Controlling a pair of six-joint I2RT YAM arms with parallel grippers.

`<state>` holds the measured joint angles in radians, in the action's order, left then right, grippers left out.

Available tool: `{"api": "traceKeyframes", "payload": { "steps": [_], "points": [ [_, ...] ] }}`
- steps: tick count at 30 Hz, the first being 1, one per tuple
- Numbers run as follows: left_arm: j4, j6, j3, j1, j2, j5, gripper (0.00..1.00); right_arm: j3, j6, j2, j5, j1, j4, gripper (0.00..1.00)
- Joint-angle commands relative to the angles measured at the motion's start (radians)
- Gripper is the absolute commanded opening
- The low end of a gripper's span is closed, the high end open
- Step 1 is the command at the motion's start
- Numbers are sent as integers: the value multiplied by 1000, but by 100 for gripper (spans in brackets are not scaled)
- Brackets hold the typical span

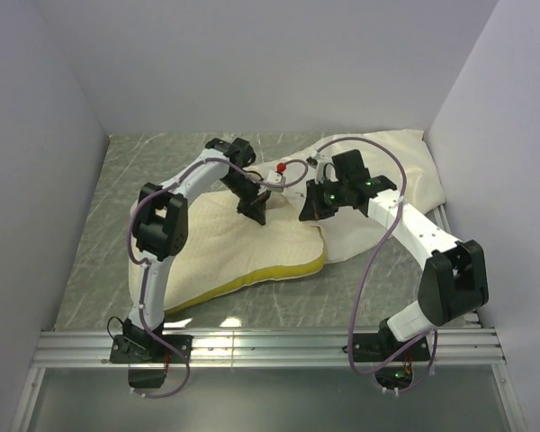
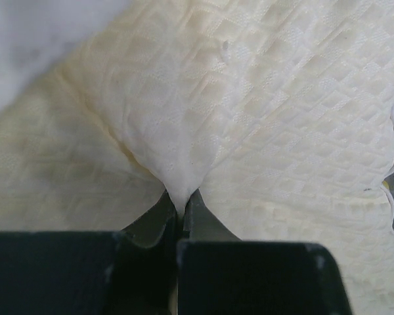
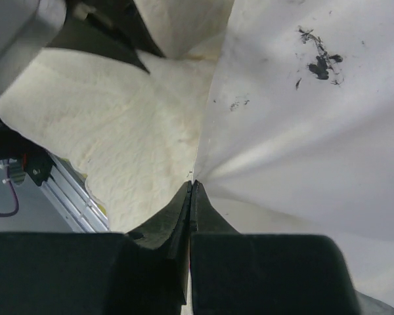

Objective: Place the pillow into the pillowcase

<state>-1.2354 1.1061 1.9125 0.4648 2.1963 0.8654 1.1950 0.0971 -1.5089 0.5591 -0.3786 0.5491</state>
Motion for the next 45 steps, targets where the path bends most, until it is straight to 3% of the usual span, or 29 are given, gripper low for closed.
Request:
{"api": "traceKeyframes", "payload": {
  "steps": [1, 5, 8, 9, 11, 13, 15, 20, 23, 31, 33, 34, 37, 38, 40, 44, 45],
  "points": [
    [-22, -15, 109, -18, 22, 84, 0, -20, -49, 49, -19, 6, 8, 0],
    [117, -153, 77, -107, 6, 90, 0, -46, -88, 79, -88, 12, 41, 0],
    [324, -383, 45, -189, 16, 93, 0, -54, -120, 87, -110, 24, 61, 0],
    [397, -526, 24, -207, 4, 74, 0, -51, -129, 84, -111, 26, 69, 0],
    [607, -626, -74, -204, -21, -11, 0, -34, -134, 67, -96, 29, 81, 0],
    [716, -720, -168, -155, -62, -110, 0, -5, -125, 53, -62, 26, 92, 0],
    [850, -802, -225, -99, -92, -279, 0, 15, -108, 36, -24, 24, 94, 0],
    [890, -864, -280, -55, -84, -368, 0, 83, -68, -13, 33, 9, 91, 0],
    [902, -914, -305, -60, -98, -303, 0, 113, -25, -46, 79, -2, 74, 0],
    [1136, -1298, -466, -103, -256, -143, 0, 153, 105, -145, 167, -68, -43, 0],
    [1133, -1309, -477, -124, -270, -105, 8, 164, 108, -152, 113, -62, -58, 0],
    [1127, -1298, -489, -132, -277, -48, 27, 169, 105, -155, 92, -46, -58, 0],
    [1001, -1154, -509, -166, -331, 19, 59, 172, 116, -155, 59, 7, -69, 0],
    [913, -1028, -518, -181, -380, 21, 62, 176, 115, -158, 49, 17, -57, 0],
    [843, -910, -559, -190, -437, -2, 74, 179, 98, -168, 42, 20, -38, 0],
    [711, -595, -661, -169, -600, -95, 79, 150, 113, -186, 81, 14, -44, 0],
    [697, -557, -722, -154, -627, -124, 87, 149, 116, -195, 94, 10, -43, 0]
  ]
}}
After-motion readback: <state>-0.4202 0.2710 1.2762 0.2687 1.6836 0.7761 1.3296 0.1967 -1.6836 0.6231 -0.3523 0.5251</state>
